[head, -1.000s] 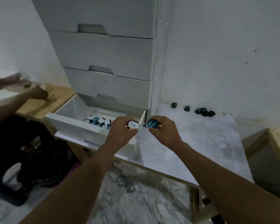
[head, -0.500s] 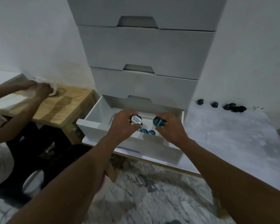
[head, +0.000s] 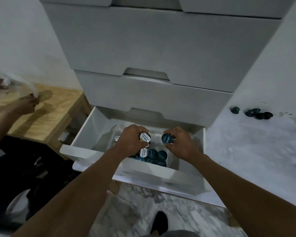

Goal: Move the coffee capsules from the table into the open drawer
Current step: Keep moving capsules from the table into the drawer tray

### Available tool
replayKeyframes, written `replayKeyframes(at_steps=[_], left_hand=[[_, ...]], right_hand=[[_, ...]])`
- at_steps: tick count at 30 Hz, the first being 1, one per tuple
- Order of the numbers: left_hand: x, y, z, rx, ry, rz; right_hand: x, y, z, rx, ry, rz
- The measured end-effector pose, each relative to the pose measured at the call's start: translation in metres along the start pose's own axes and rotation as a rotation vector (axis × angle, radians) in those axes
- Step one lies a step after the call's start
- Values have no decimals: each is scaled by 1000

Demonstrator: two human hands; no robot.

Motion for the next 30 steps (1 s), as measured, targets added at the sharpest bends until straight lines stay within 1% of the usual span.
replayKeyframes(at_steps=[7, 11, 16, 21, 25, 30], left_hand=[[19, 16, -33, 129, 75, -43], [26, 22, -48, 212, 100, -23], [31, 33, -55, 278, 140, 14], [35, 42, -59, 294, 165, 54], [37, 45, -62, 306, 160, 65], [43, 49, -60, 332, 163, 42]], right_hand=[[-5, 16, -21, 58, 37, 54], [-3, 18, -25, 40, 75, 69], [-3, 21, -25, 63, 97, 132], [-4, 25, -27, 58, 101, 184], [-6, 24, -28, -10, 56, 310], [-12, 27, -32, -14, 55, 344]])
Point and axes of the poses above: each hand's wrist, its own z-axis away from the middle knuckle, its own y-axis out of the palm, x = y × z, the point moved 5 cm from there along -z, towards the middle knuckle, and after that the axes turned 15 degrees about y, right-handed, at the moved point
